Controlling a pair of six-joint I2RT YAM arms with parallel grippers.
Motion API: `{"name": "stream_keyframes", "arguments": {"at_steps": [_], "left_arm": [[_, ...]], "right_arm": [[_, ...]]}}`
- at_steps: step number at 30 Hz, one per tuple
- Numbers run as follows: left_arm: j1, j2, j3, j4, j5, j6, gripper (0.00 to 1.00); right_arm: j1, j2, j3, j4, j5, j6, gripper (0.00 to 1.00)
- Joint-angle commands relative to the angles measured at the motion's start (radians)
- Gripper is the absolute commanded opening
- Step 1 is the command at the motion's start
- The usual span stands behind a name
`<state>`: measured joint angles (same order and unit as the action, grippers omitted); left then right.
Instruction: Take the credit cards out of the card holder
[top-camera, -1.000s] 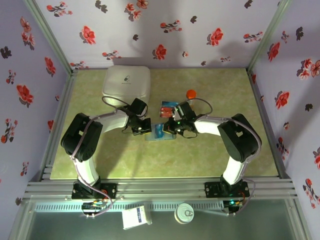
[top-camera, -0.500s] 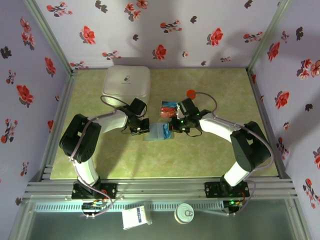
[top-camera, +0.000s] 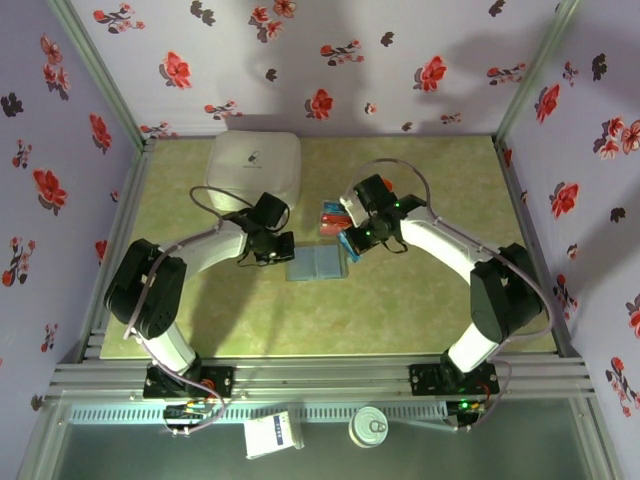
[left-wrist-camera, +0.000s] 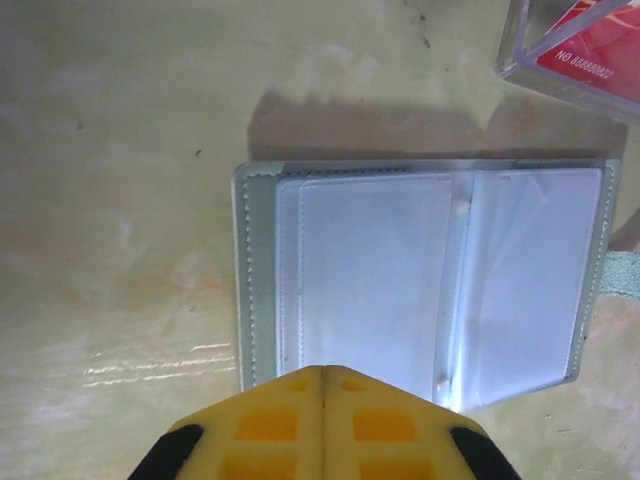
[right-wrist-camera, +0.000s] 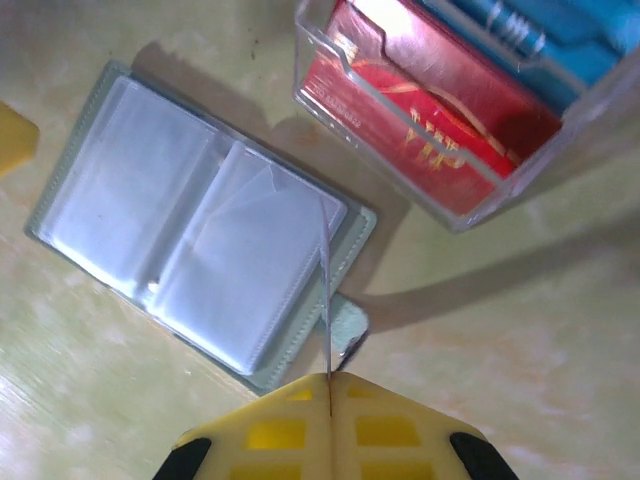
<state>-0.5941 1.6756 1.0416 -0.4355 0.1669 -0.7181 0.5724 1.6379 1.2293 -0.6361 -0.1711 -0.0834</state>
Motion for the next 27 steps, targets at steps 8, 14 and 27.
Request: {"name": "stream_keyframes", "arguments": {"at_steps": [8, 14, 27], "left_arm": [[0.04, -0.097, -0.105, -0.03, -0.047, 0.029, 0.04], [0.066, -0.144, -0.153, -0.03, -0.053, 0.024, 0.04], [0.067, -0.191, -0.186, -0.083, -0.093, 0.032, 0.05]], "right_arm": [[-0.047, 0.189, 0.338, -0.308, 0.02, -0.514, 0.0], [-0.077, 0.337, 0.581, -0.431, -0.015, -0.63, 0.0], [-0.107, 0.644, 1.025, -0.672, -0.016, -0.796, 0.0]]}}
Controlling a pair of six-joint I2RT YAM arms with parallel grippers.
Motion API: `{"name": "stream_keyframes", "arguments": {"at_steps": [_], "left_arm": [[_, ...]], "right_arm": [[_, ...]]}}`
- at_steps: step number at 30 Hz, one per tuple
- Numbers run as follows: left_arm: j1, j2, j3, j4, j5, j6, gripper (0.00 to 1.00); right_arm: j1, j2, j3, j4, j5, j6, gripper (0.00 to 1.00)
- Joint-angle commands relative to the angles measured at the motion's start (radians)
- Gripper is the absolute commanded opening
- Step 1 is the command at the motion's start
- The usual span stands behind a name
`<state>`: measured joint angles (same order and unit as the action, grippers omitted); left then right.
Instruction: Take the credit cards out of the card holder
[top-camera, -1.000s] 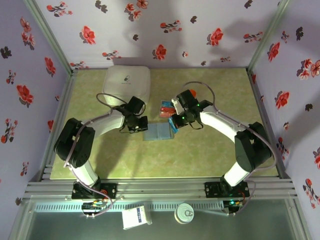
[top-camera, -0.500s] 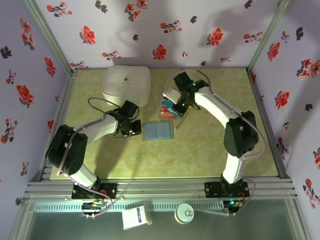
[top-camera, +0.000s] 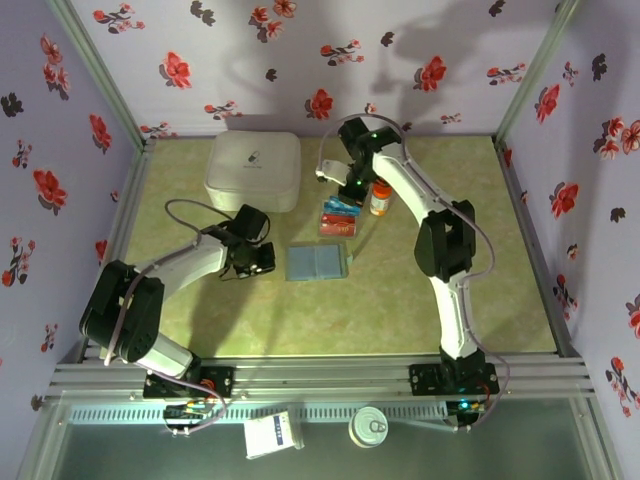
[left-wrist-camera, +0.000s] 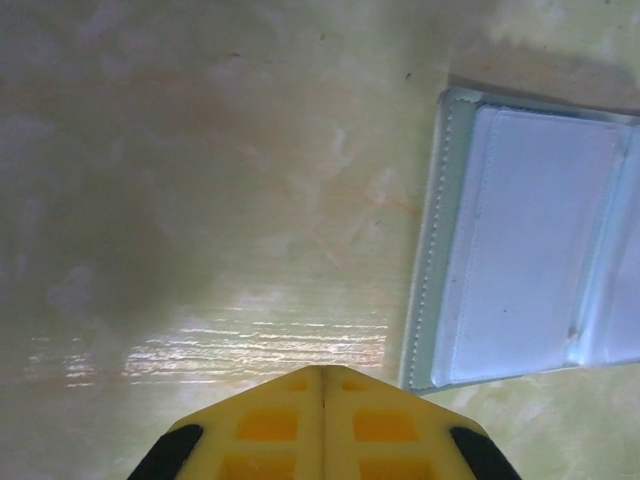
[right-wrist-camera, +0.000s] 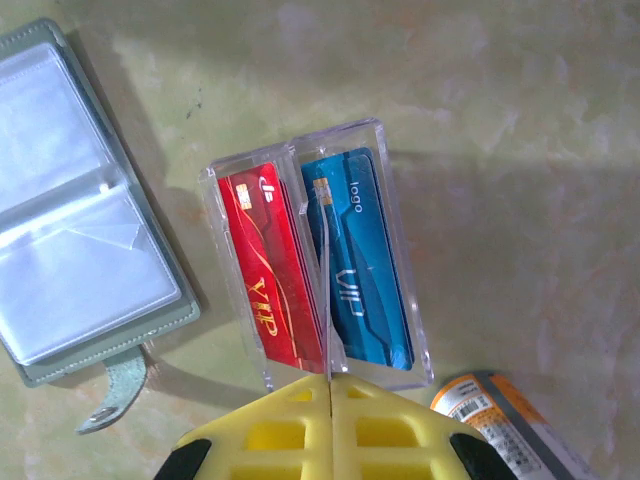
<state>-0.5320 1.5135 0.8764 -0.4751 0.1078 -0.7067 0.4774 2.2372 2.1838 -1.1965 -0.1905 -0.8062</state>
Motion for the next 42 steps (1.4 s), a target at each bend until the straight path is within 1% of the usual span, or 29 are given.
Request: {"name": "stream_keyframes", "arguments": {"at_steps": [1, 4, 14, 21, 26, 31, 38, 40, 42], "left_arm": [[0.006, -0.031, -0.024, -0.045, -0.034, 0.02, 0.05], [0.005, -0.03, -0.028, -0.049, -0.037, 0.02, 0.05], [0.005, 0.003, -0.003, -0.057, -0.036, 0.028, 0.05], [0.007, 0.025, 0.012, -0.055, -0.037, 0.029, 0.05], [0.006, 0.021, 0.004, -0.05, -0.042, 0.023, 0.05], [0.006, 0.017, -0.004, -0.045, -0.044, 0.022, 0.05], [0.011, 0.009, 0.0, -0.053, -0.052, 0.031, 0.06], [0.012, 0.009, 0.004, -0.058, -0.054, 0.032, 0.06], [0.013, 0.006, 0.003, -0.058, -0.057, 0.032, 0.06]], "right_arm": [[-0.013, 0.057, 0.091, -0.121, 0.003, -0.082, 0.0], [-0.013, 0.085, 0.138, -0.13, -0.005, -0.094, 0.0], [-0.013, 0.104, 0.192, -0.123, 0.0, -0.118, 0.0], [-0.01, 0.124, 0.209, -0.092, -0.006, -0.143, 0.0], [-0.007, 0.148, 0.217, -0.082, -0.02, -0.146, 0.0], [-0.002, 0.166, 0.218, -0.072, -0.001, -0.157, 0.0], [-0.002, 0.169, 0.217, -0.06, -0.022, -0.151, 0.0], [-0.002, 0.167, 0.218, -0.05, -0.027, -0.148, 0.02], [-0.002, 0.17, 0.215, -0.043, -0.02, -0.141, 0.07]]}}
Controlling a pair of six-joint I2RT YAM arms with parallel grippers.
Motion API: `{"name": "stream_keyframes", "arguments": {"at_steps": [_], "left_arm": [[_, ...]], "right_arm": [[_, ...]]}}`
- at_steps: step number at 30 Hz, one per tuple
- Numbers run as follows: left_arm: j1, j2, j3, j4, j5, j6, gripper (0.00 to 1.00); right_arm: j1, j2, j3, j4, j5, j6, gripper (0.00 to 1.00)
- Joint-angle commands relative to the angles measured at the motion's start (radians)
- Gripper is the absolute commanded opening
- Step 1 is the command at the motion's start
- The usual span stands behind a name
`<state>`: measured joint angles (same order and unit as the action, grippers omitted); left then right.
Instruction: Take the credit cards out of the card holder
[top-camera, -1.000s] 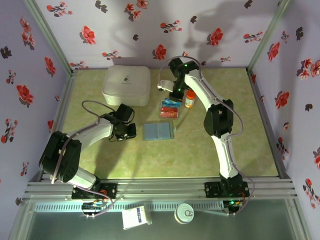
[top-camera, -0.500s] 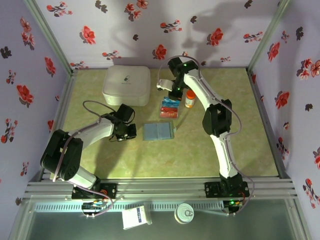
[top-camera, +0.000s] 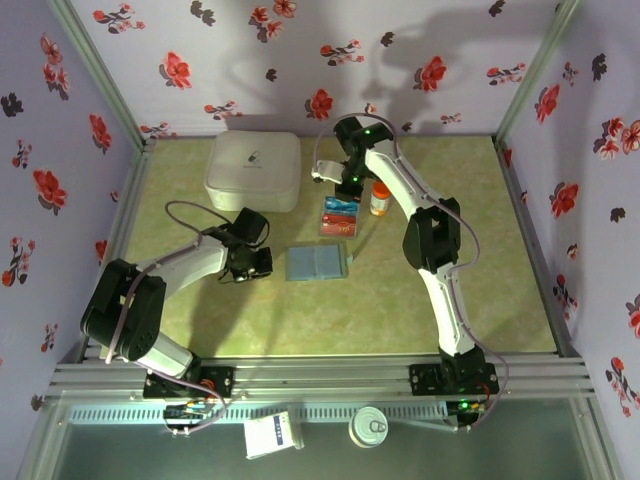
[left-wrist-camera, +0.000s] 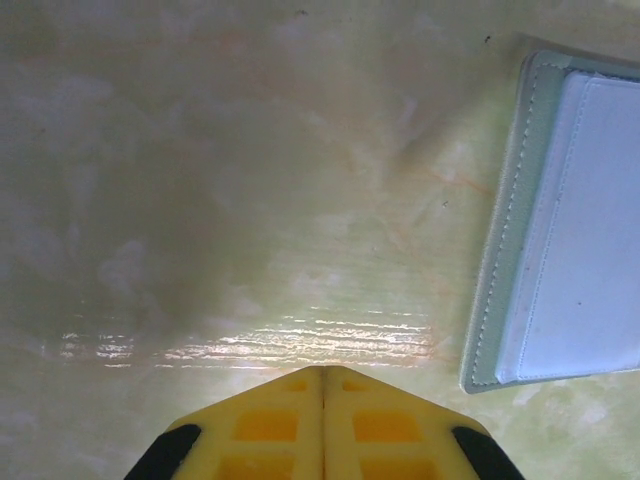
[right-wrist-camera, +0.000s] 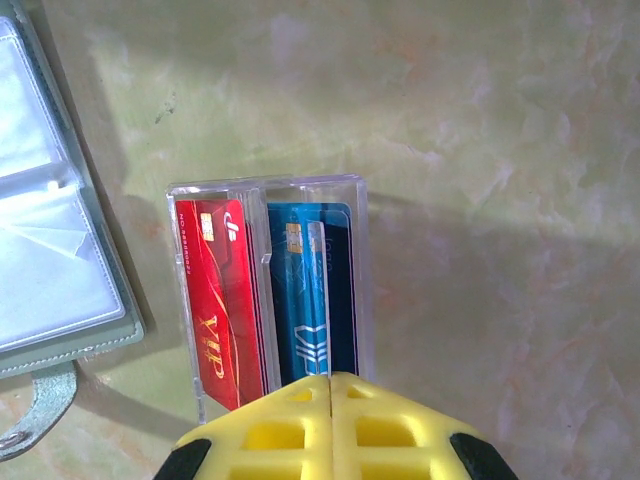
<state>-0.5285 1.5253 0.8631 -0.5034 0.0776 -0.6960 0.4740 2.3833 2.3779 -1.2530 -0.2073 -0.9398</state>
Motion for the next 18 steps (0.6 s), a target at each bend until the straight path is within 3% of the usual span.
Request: {"name": "stream_keyframes", "arguments": {"at_steps": [1, 5, 12, 16, 18], "left_arm": [[0.011, -0.011, 0.016, -0.028, -0.026, 0.02, 0.06], [0.015, -0.018, 0.01, -0.025, -0.028, 0.021, 0.07], [0.054, -0.05, 0.005, -0.008, -0.037, 0.052, 0.12], [0.098, -0.081, -0.003, 0.001, -0.071, 0.089, 0.25], [0.118, -0.094, -0.006, 0.005, -0.093, 0.11, 0.4]], "right_arm": [[0.002, 0.025, 0.018, 0.017, 0.002, -0.004, 0.09], [0.001, 0.02, 0.018, 0.03, 0.049, 0.014, 0.21], [-0.013, -0.068, -0.067, 0.134, 0.079, 0.116, 0.29], [-0.02, -0.175, -0.237, 0.281, 0.126, 0.224, 0.36], [-0.02, -0.236, -0.326, 0.333, 0.144, 0.273, 0.37]]}}
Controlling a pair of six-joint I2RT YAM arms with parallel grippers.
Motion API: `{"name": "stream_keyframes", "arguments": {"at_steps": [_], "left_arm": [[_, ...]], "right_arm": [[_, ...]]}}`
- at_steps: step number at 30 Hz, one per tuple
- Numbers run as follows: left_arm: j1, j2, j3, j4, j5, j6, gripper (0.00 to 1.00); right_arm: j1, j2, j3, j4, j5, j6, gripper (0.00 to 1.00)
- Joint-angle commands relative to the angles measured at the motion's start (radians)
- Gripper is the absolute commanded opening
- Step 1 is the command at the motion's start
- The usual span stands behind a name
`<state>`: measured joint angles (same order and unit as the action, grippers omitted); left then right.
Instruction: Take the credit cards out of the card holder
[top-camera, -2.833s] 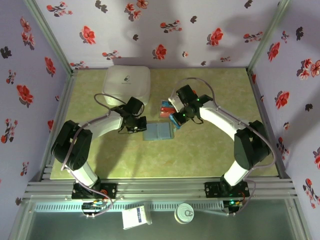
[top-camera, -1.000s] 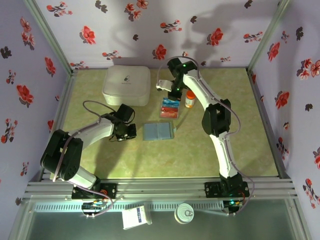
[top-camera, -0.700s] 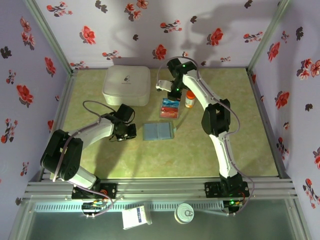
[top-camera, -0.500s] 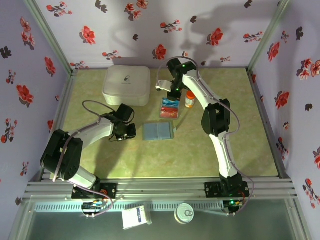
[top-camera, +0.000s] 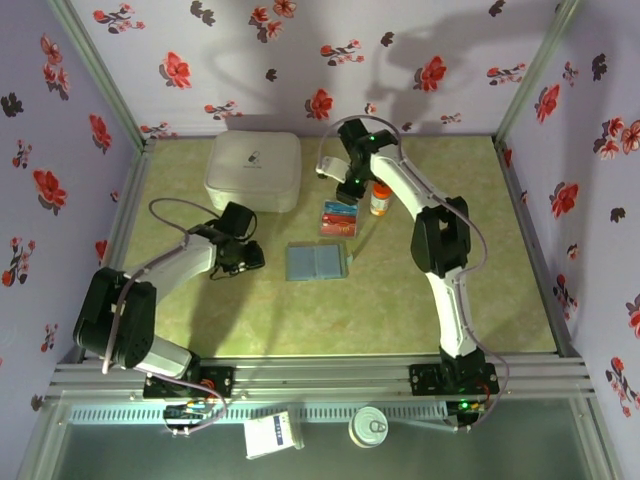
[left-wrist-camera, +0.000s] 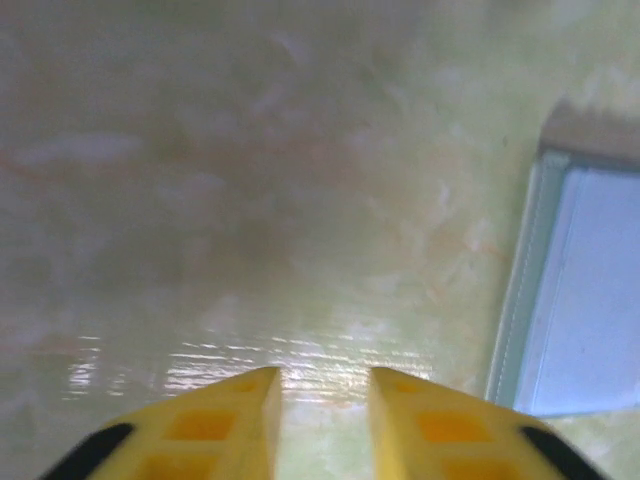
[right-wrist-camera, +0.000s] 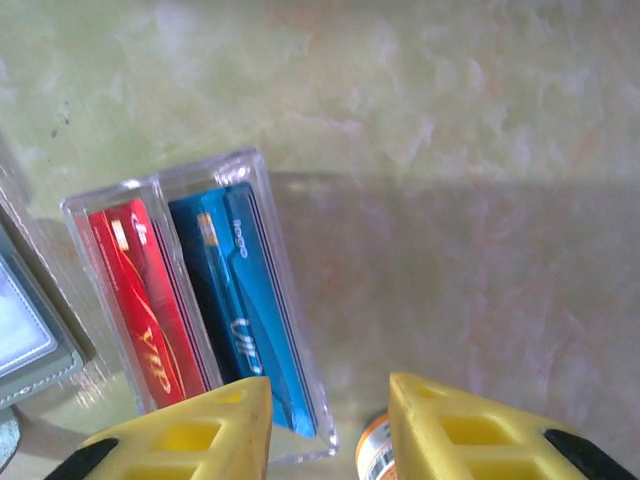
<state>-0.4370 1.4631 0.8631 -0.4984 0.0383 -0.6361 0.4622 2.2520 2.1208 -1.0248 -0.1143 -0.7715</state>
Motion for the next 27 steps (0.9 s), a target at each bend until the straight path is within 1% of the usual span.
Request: {"name": "stream_keyframes", "arguments": {"at_steps": [1, 3, 4, 5, 6, 7, 8, 9, 10, 11, 13, 16, 19, 21, 23, 27], "left_arm": [[0.033, -0.036, -0.005, 0.001, -0.066, 0.056, 0.48], [0.054, -0.039, -0.003, 0.005, -0.084, 0.069, 0.61], [0.061, -0.039, 0.0, 0.007, -0.094, 0.074, 0.65], [0.069, -0.035, 0.005, 0.008, -0.107, 0.08, 0.76], [0.077, -0.032, 0.008, 0.01, -0.12, 0.087, 0.9], [0.084, -0.03, 0.008, 0.018, -0.125, 0.095, 0.97], [0.092, -0.028, 0.008, 0.027, -0.136, 0.102, 1.0], [0.101, -0.025, 0.008, 0.031, -0.148, 0.105, 1.0], [0.109, -0.024, 0.01, 0.033, -0.158, 0.108, 1.0], [0.119, -0.026, 0.01, 0.037, -0.168, 0.11, 1.0], [0.14, -0.03, 0.005, 0.05, -0.189, 0.12, 1.0], [0.161, -0.036, 0.002, 0.073, -0.239, 0.182, 1.0], [0.173, -0.051, -0.005, 0.098, -0.339, 0.232, 0.98], [0.183, -0.073, -0.028, 0.131, -0.43, 0.254, 0.98], [0.2, -0.102, -0.058, 0.175, -0.478, 0.279, 0.98], [0.253, -0.158, -0.111, 0.251, -0.503, 0.333, 0.99]], "right_arm": [[-0.012, -0.13, -0.108, 0.133, 0.061, 0.134, 0.39], [-0.014, -0.195, -0.203, 0.196, 0.089, 0.187, 0.43], [-0.016, -0.223, -0.247, 0.229, 0.103, 0.21, 0.45], [-0.018, -0.255, -0.296, 0.264, 0.117, 0.236, 0.5], [-0.021, -0.293, -0.35, 0.297, 0.132, 0.26, 0.59], [-0.023, -0.323, -0.392, 0.324, 0.149, 0.286, 0.69], [-0.026, -0.357, -0.44, 0.348, 0.168, 0.307, 0.79], [-0.031, -0.392, -0.486, 0.371, 0.182, 0.328, 0.87], [-0.035, -0.422, -0.527, 0.391, 0.189, 0.344, 0.98], [-0.041, -0.453, -0.573, 0.418, 0.199, 0.363, 0.99], [-0.054, -0.52, -0.658, 0.468, 0.213, 0.395, 0.99], [-0.075, -0.609, -0.8, 0.551, 0.248, 0.441, 0.99], [-0.102, -0.69, -0.951, 0.664, 0.303, 0.491, 0.99], [-0.129, -0.741, -1.057, 0.752, 0.331, 0.542, 0.99], [-0.153, -0.785, -1.15, 0.832, 0.348, 0.589, 0.99], [-0.196, -0.842, -1.314, 0.991, 0.348, 0.656, 0.99]]}}
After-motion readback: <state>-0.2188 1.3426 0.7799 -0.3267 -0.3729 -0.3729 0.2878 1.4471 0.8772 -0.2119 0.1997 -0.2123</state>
